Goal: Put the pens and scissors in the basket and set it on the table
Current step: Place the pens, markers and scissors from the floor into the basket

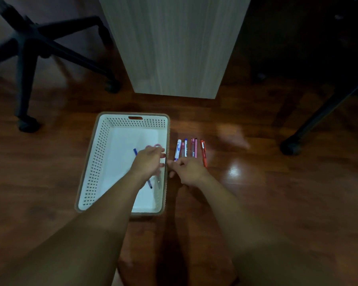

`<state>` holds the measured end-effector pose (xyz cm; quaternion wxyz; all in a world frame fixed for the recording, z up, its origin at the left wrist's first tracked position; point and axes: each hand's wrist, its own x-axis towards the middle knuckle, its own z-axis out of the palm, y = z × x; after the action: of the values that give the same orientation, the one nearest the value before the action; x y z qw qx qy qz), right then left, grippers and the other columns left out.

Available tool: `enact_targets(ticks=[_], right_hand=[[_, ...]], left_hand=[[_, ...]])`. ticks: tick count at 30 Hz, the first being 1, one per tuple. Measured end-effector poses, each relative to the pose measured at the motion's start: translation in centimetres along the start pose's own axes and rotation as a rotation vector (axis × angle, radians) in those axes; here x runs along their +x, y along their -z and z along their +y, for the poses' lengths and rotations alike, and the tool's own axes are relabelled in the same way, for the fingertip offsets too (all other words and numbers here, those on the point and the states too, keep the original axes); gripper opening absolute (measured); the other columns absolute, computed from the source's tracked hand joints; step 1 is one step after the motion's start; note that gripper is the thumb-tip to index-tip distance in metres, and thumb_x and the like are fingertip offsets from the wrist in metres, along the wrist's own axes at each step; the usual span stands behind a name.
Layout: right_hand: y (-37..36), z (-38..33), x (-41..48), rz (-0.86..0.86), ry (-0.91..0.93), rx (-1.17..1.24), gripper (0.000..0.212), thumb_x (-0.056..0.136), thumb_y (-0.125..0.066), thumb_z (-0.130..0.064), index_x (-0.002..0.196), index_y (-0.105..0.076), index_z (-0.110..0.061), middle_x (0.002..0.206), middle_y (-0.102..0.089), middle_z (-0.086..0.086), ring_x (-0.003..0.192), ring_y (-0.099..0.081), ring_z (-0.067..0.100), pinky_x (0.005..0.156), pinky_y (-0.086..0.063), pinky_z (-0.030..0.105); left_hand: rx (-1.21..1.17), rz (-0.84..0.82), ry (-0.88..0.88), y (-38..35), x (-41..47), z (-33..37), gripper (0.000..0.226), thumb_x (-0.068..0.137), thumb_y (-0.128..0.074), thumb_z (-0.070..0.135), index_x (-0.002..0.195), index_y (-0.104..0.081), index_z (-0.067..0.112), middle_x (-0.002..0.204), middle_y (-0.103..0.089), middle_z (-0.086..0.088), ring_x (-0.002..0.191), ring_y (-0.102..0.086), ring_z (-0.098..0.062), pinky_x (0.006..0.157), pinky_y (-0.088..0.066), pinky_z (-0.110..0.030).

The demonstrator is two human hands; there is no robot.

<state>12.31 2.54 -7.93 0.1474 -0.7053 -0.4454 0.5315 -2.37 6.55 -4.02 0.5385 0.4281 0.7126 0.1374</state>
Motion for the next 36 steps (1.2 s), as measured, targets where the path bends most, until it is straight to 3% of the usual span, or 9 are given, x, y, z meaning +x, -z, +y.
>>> enact_targets(ticks=[4,8,10,14,18,20,28,32,36], right_hand=[[3.3,2.9,0.0,0.199,-0.094,-0.032,0.049,0.103,-0.057,-0.052,0.09,-0.081,-0.011,0.093,-0.083,0.009,0.088,-0.076,0.026,0.082,-0.058,0.036],[6.0,5.2,-0.3,0.417,-0.158,-0.137,0.034,0.099,-0.062,-0.046,0.097,-0.079,-0.017,0.111,-0.081,0.011,0.112,-0.073,0.035,0.093,-0.058,0.038],[6.4,6.1,-0.2,0.415,-0.169,-0.194,0.034,0.097,-0.064,-0.049,0.098,-0.078,-0.018,0.109,-0.081,0.01,0.113,-0.073,0.035,0.095,-0.059,0.042],[6.5,7.1,-0.2,0.371,-0.173,-0.22,0.034,0.095,-0.069,-0.05,0.103,-0.076,-0.017,0.111,-0.08,0.011,0.115,-0.072,0.033,0.095,-0.06,0.043],[6.2,7.5,0.2,0.34,-0.204,-0.226,0.03,0.092,-0.072,-0.045,0.105,-0.078,-0.019,0.113,-0.079,0.012,0.113,-0.073,0.033,0.093,-0.058,0.039],[6.0,7.6,0.4,0.323,-0.199,-0.235,0.027,0.092,-0.072,-0.044,0.102,-0.079,-0.019,0.111,-0.08,0.012,0.11,-0.074,0.034,0.091,-0.058,0.039],[4.9,7.4,1.0,0.303,-0.186,-0.269,0.061,0.076,-0.058,-0.061,0.103,-0.083,-0.011,0.104,-0.08,0.016,0.101,-0.076,0.037,0.084,-0.062,0.041],[5.6,7.2,1.6,0.288,-0.219,-0.142,0.053,0.079,-0.069,-0.059,0.1,-0.086,-0.013,0.099,-0.08,0.019,0.097,-0.077,0.035,0.082,-0.059,0.037],[6.3,5.4,1.9,0.319,-0.209,0.018,0.034,0.085,-0.079,-0.042,0.087,-0.084,-0.008,0.071,-0.068,0.006,0.074,-0.07,0.026,0.066,-0.042,0.025]], left_hand=[[0.139,0.363,-0.276,-1.9,-0.1,0.9,0.027,0.108,-0.053,0.032,0.115,-0.073,0.015,0.114,-0.076,-0.004,0.104,-0.072,-0.02,0.09,-0.058,-0.031],[0.25,0.306,-0.454,-4.8,0.1,2.7,0.021,0.108,-0.059,0.027,0.123,-0.07,0.016,0.116,-0.071,0.002,0.103,-0.07,-0.013,0.075,-0.054,-0.017],[0.442,0.191,-0.4,-6.9,0.8,2.6,0.029,0.106,-0.062,0.021,0.134,-0.067,0.014,0.127,-0.065,-0.003,0.107,-0.068,-0.018,0.076,-0.051,-0.013],[0.7,0.055,-0.112,-10.7,2.6,0.8,0.05,0.101,-0.063,0.007,0.15,-0.054,-0.002,0.148,-0.055,-0.022,0.131,-0.064,-0.038,0.104,-0.054,-0.038],[0.885,0.074,-0.124,-12.4,2.9,-0.4,0.047,0.107,-0.05,0.001,0.153,-0.047,-0.007,0.152,-0.053,-0.024,0.141,-0.055,-0.035,0.115,-0.05,-0.038],[0.915,0.099,-0.12,-12.6,3.1,-1.1,0.046,0.105,-0.05,-0.002,0.15,-0.046,-0.01,0.145,-0.056,-0.026,0.134,-0.061,-0.037,0.108,-0.056,-0.041],[0.763,0.082,-0.051,-12.3,2.6,-0.9,0.037,0.102,-0.056,-0.001,0.138,-0.057,-0.009,0.134,-0.068,-0.024,0.123,-0.071,-0.038,0.095,-0.061,-0.038],[0.606,-0.011,0.075,-10.8,2.5,1.7,0.033,0.091,-0.072,0.002,0.123,-0.07,-0.005,0.117,-0.08,-0.021,0.076,-0.079,-0.03,0.054,-0.062,-0.027],[0.319,-0.057,0.096,-7.4,2.2,5.2,0.029,0.093,-0.074,0.017,0.11,-0.073,-0.006,0.095,-0.082,-0.024,0.074,-0.084,-0.037,0.075,-0.07,-0.047]])
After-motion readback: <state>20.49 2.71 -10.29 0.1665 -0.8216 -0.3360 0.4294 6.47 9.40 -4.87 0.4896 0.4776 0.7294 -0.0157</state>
